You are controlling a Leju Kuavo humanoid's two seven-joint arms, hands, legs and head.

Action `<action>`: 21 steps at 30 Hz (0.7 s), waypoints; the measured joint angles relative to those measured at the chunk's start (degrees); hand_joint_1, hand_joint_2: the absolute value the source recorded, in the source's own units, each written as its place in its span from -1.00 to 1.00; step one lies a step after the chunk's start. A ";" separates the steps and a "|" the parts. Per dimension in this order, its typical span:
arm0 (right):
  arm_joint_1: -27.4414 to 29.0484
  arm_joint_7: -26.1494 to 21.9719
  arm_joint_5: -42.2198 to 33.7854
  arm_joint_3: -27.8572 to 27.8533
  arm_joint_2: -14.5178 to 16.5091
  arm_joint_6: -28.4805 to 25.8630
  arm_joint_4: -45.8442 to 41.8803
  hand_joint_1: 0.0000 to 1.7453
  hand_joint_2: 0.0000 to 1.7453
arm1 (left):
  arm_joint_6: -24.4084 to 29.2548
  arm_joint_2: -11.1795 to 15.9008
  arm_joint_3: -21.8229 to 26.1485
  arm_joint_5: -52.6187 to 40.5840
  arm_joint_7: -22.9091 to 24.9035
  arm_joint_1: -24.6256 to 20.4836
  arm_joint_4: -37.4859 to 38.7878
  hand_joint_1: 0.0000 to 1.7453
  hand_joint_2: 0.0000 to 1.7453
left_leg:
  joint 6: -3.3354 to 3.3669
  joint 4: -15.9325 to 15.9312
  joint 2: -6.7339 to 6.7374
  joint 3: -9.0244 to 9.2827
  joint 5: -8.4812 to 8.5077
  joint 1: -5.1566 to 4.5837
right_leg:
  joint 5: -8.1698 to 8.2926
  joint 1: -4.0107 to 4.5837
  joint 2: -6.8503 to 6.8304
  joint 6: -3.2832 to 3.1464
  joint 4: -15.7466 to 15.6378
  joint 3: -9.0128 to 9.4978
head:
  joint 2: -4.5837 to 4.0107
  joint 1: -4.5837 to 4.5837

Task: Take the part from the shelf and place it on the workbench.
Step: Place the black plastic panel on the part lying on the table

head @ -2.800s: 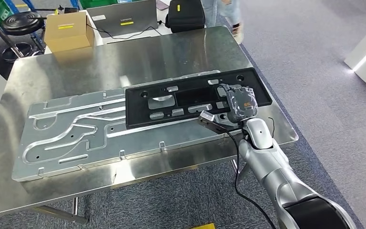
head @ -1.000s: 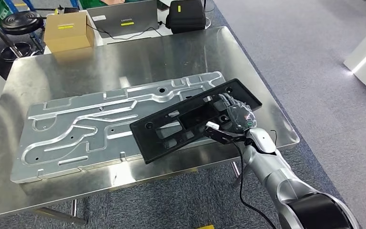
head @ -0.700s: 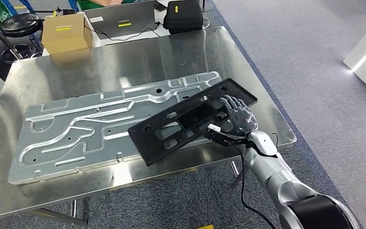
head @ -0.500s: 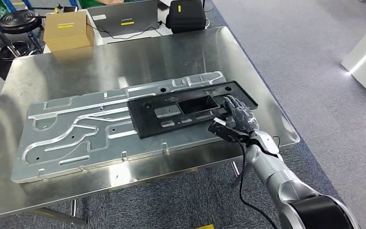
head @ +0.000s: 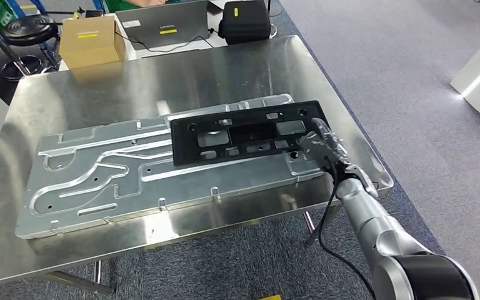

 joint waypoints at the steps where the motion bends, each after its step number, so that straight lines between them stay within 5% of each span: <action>1: -0.33 0.03 -0.51 -0.73 -0.32 1.52 -0.01 -1.00 -1.00 | -0.02 -0.01 0.00 0.00 -0.22 0.03 0.01 -1.00 -1.00 | -0.31 0.31 0.02 -0.11 -0.30 0.08 | 0.09 -0.03 0.01 -0.34 -0.12 0.04 | 0.00 0.00; 3: -1.09 0.11 -1.40 -1.82 -1.00 4.03 -0.04 -1.00 -1.00 | -0.09 -0.02 0.00 0.00 -0.63 0.01 0.01 -1.00 -1.00 | -0.85 3.37 0.10 -1.40 -2.36 0.25 | 0.25 -0.16 0.00 -0.95 -0.37 0.14 | 0.00 -0.10; 6: -1.62 -0.09 -3.05 -3.24 -2.02 5.86 -0.24 -1.00 -1.00 | -0.18 -0.04 0.01 0.05 -1.12 0.03 0.01 -1.00 -1.00 | -1.24 14.50 0.15 -6.48 -7.58 0.46 | 0.21 0.01 -0.11 -1.34 -0.39 0.18 | 0.00 -0.22; 8: -1.64 -0.68 -4.32 -4.12 -2.48 5.96 -0.39 -1.00 -1.00 | -0.21 -0.06 0.02 0.14 -1.38 0.10 0.01 -1.00 -1.00 | -1.18 16.63 0.15 -7.60 -7.26 0.47 | 0.20 0.11 -0.10 -1.36 -0.37 0.22 | 0.00 -0.22; 11: -1.62 -3.77 -6.44 -5.22 -2.72 4.88 -1.19 -1.00 -1.00 | -0.21 -0.08 0.10 0.45 -1.51 0.05 0.01 -1.00 -1.00 | -0.50 6.78 0.14 -3.05 -1.71 0.36 | 0.11 0.23 0.02 -1.20 -0.33 0.40 | 0.00 -0.22; 13: -1.10 -7.83 -9.06 -5.72 -2.52 2.89 -2.76 -1.00 -1.00 | -0.21 -0.11 0.33 0.89 -1.58 -0.08 0.01 -1.00 -1.00 | -0.03 1.14 0.11 -0.46 0.00 0.16 | 0.11 0.35 0.06 -0.78 -0.28 0.31 | -0.01 -0.18; 17: 3.57 -11.79 -16.48 -5.28 -1.04 -1.19 -10.25 -1.00 -1.00 | -0.33 -0.26 0.88 1.51 -1.67 -0.15 0.01 -1.00 -1.00 | 0.95 -0.50 0.09 0.27 0.24 0.27 | -0.31 0.27 -0.01 0.39 0.05 0.21 | 0.00 -0.15; 21: 10.87 -12.20 -21.70 -0.47 -0.49 -5.57 -19.48 -1.00 -1.00 | -0.79 -0.51 1.45 2.02 -1.39 -0.20 0.01 -1.00 -1.00 | 1.77 -1.05 0.02 0.59 0.57 0.41 | -6.43 0.02 0.01 1.08 11.45 -5.00 | 0.00 -0.08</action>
